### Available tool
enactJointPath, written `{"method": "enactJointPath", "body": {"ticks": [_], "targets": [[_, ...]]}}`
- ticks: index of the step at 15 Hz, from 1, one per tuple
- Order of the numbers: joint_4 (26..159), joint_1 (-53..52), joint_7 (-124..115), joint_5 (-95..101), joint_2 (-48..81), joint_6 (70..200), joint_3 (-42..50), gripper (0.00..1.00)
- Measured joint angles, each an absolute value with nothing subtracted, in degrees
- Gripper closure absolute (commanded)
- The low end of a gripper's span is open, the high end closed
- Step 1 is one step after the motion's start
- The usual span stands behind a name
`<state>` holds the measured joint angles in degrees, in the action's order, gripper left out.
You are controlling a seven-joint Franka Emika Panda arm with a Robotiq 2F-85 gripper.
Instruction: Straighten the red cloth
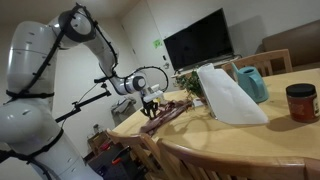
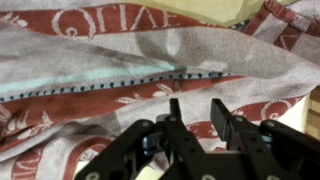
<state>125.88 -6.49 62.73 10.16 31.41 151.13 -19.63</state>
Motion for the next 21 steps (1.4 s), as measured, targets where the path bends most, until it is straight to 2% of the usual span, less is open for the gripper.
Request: {"method": "enactJointPath", "body": {"ticks": [4,12,21], "targets": [[128.74,-6.95,58.91,10.18,31.52,151.13,-18.00,0.01],[127.46,-8.55,57.91,10.75,33.40,150.06,-17.88,0.00],[115.42,-15.33,54.24,17.72,35.89,142.59,-14.75,0.00]]}}
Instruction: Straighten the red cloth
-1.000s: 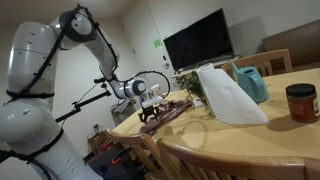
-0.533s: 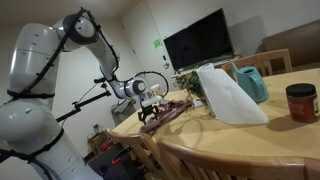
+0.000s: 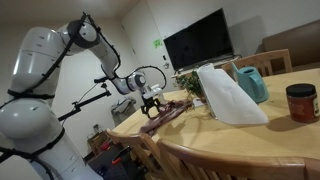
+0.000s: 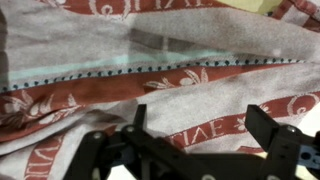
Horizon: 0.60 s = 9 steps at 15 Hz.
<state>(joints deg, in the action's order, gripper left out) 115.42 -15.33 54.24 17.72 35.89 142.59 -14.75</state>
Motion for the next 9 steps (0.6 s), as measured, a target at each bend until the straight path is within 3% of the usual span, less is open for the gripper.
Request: {"method": "enactJointPath", "body": {"ticks": [9], "targets": [[106.39,-17.81,53.67,23.49,42.34,142.10,-12.57,0.00]]}}
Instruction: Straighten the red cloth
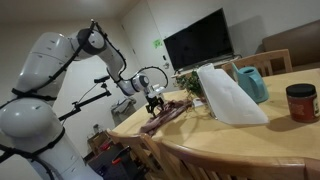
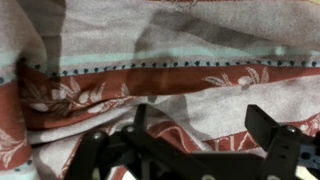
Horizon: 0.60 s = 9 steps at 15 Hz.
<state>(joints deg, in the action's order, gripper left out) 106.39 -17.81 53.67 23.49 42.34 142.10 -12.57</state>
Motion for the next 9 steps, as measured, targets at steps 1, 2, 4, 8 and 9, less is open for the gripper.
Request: {"method": "enactJointPath", "body": {"ticks": [1,2,4,8,9], "targets": [[105.77,-17.92,53.63,23.65,42.55,142.10,-12.50,0.00],[105.23,-18.04,53.63,23.71,42.70,142.10,-12.44,0.00],[104.28,-18.32,53.63,23.79,42.91,142.10,-12.27,0.00],[102.86,-18.61,53.63,24.22,43.57,142.10,-12.18,0.00],[102.56,-18.61,53.64,24.30,43.85,142.10,-12.18,0.00]]}}
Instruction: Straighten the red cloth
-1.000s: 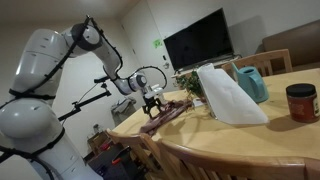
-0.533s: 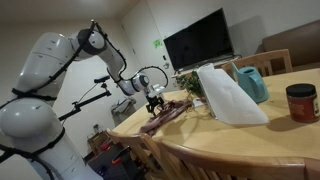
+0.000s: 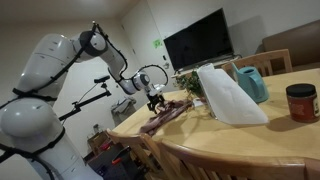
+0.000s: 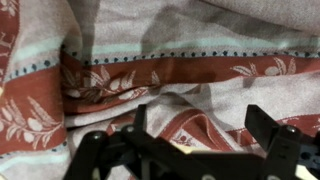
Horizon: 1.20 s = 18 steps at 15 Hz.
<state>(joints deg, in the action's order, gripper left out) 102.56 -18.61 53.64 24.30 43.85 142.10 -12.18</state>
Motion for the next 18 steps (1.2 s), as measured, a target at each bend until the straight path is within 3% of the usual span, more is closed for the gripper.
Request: {"method": "enactJointPath", "body": {"ticks": [1,3,12,13,18], "targets": [[102.32,-18.61,53.66,24.30,44.15,142.10,-12.18,0.00],[101.84,-18.61,53.69,24.30,44.85,142.10,-12.22,0.26],[101.37,-18.76,53.71,24.41,45.99,142.11,-12.27,0.95],[101.36,-18.78,53.71,24.48,45.99,142.11,-12.26,1.00],[100.93,-19.88,53.71,25.63,45.94,142.08,-12.26,0.99]]}}
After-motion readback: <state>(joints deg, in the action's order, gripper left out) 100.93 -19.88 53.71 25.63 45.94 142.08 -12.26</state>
